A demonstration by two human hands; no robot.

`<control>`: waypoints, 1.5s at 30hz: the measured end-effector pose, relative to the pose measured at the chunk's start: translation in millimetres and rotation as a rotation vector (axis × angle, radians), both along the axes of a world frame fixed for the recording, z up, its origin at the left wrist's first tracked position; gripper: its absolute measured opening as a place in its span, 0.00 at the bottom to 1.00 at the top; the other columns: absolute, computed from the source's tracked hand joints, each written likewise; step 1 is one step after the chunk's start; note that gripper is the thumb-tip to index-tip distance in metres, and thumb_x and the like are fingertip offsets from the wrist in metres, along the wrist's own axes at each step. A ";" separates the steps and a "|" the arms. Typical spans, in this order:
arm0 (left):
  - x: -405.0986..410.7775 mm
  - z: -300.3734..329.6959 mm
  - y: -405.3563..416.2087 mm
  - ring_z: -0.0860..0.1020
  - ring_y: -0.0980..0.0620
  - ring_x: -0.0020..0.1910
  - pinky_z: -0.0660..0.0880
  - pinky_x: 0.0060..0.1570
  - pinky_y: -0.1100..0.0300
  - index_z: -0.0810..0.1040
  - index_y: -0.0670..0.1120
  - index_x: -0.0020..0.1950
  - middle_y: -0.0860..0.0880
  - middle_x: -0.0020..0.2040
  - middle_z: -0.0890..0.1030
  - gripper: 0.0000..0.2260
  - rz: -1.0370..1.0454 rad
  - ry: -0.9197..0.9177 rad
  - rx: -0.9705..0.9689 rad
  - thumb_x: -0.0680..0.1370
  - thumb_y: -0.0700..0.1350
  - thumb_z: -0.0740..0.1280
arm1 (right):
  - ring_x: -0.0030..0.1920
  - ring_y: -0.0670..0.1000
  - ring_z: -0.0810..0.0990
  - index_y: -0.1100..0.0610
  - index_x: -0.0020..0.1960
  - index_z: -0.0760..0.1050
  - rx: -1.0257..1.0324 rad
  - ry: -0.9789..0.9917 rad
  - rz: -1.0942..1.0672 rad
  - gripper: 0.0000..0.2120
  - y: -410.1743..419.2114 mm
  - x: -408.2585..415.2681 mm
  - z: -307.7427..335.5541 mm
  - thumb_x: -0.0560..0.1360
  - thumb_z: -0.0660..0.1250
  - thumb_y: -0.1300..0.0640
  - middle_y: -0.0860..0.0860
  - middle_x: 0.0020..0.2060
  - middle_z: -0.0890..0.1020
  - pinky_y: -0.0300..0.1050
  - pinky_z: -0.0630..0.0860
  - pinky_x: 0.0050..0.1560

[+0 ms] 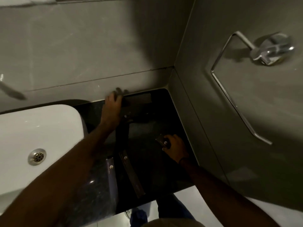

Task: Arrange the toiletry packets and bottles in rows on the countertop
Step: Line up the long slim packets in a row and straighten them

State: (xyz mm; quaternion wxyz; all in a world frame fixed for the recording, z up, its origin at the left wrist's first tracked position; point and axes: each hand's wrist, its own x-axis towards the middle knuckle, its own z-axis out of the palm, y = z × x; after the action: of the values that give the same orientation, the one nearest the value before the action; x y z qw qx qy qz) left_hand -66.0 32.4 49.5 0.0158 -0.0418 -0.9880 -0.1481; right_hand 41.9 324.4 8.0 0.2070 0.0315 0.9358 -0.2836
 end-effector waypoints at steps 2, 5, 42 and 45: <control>29.2 3.6 7.8 0.71 0.38 0.59 0.77 0.52 0.43 0.71 0.44 0.66 0.38 0.62 0.70 0.25 -0.140 0.100 0.031 0.70 0.43 0.72 | 0.63 0.60 0.77 0.56 0.66 0.75 -0.011 0.002 -0.017 0.28 5.5 10.7 2.3 0.68 0.79 0.58 0.59 0.61 0.78 0.56 0.77 0.63; 77.4 -10.4 29.2 0.66 0.39 0.69 0.71 0.65 0.44 0.68 0.45 0.70 0.40 0.71 0.68 0.27 -0.444 -0.013 -0.078 0.72 0.41 0.70 | 0.59 0.60 0.80 0.57 0.64 0.76 -0.034 -0.008 -0.068 0.28 13.0 26.8 4.2 0.67 0.80 0.57 0.60 0.59 0.79 0.54 0.80 0.59; 29.7 -52.6 -42.7 0.66 0.37 0.66 0.73 0.59 0.36 0.71 0.42 0.64 0.41 0.68 0.67 0.25 0.196 -0.437 0.034 0.70 0.41 0.74 | 0.63 0.61 0.73 0.60 0.62 0.74 0.271 0.204 0.732 0.24 -165.1 -145.9 -24.6 0.68 0.74 0.56 0.58 0.63 0.73 0.57 0.78 0.58; 30.3 -50.9 -40.9 0.66 0.37 0.66 0.73 0.59 0.36 0.71 0.41 0.64 0.41 0.67 0.67 0.24 0.178 -0.433 0.012 0.69 0.40 0.74 | 0.63 0.61 0.73 0.59 0.63 0.74 0.283 0.191 0.707 0.26 -165.6 -144.8 -25.1 0.68 0.75 0.56 0.58 0.64 0.73 0.57 0.78 0.59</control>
State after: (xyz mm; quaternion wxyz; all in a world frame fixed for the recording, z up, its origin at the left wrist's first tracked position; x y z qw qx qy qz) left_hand -35.7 -8.6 -1.5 -0.1833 0.0784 -0.9672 -0.1575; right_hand -102.9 158.8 -17.1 0.1974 -0.2914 0.9338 -0.0646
